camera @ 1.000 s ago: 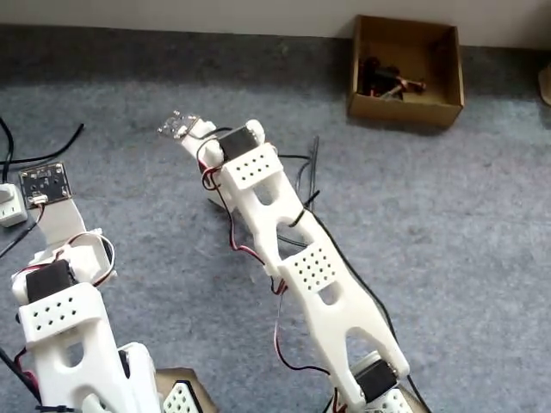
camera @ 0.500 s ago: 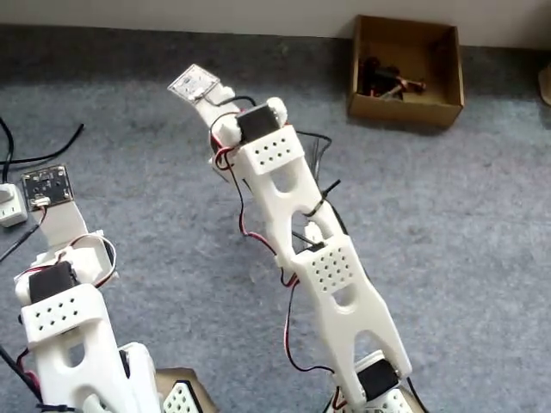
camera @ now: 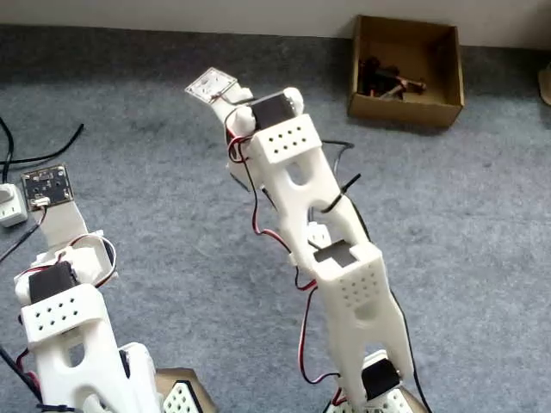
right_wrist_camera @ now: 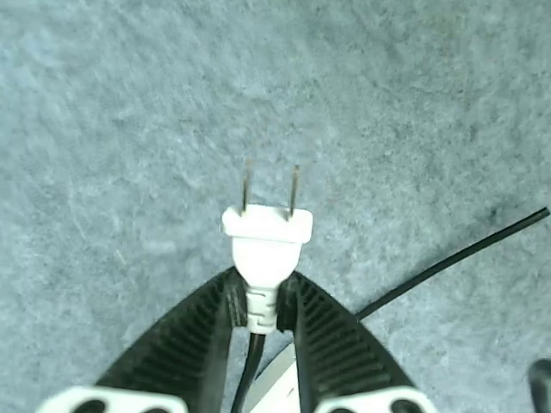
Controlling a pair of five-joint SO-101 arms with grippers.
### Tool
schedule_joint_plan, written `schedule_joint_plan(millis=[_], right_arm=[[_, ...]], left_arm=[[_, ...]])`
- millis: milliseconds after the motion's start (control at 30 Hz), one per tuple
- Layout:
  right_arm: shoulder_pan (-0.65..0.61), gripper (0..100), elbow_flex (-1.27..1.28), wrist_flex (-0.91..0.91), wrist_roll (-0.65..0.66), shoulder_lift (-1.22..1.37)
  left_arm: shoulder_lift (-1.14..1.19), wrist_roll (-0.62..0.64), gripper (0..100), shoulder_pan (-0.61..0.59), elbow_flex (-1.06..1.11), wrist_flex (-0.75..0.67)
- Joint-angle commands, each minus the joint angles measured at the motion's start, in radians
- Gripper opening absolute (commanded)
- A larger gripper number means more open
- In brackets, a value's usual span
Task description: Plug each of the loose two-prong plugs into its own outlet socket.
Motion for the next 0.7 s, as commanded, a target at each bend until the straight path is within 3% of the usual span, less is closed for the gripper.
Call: schedule_joint_plan(millis=[0, 233, 667], right_arm=[[0.016, 0.5, 0.094, 0.015, 0.021, -0.153], [0.033, 0.5, 0.315, 0.013, 0.104, -0.297], [0.156, 0.6, 0.584, -0.045, 0.126, -0.572]], left_arm=[[-0.024, -0.009, 4, -0.008, -0.007, -0.02], [-0.024, -0.009, 4, 0.027, -0.005, -0.015], [-0.024, -0.009, 4, 0.088, -0.005, -0.014]])
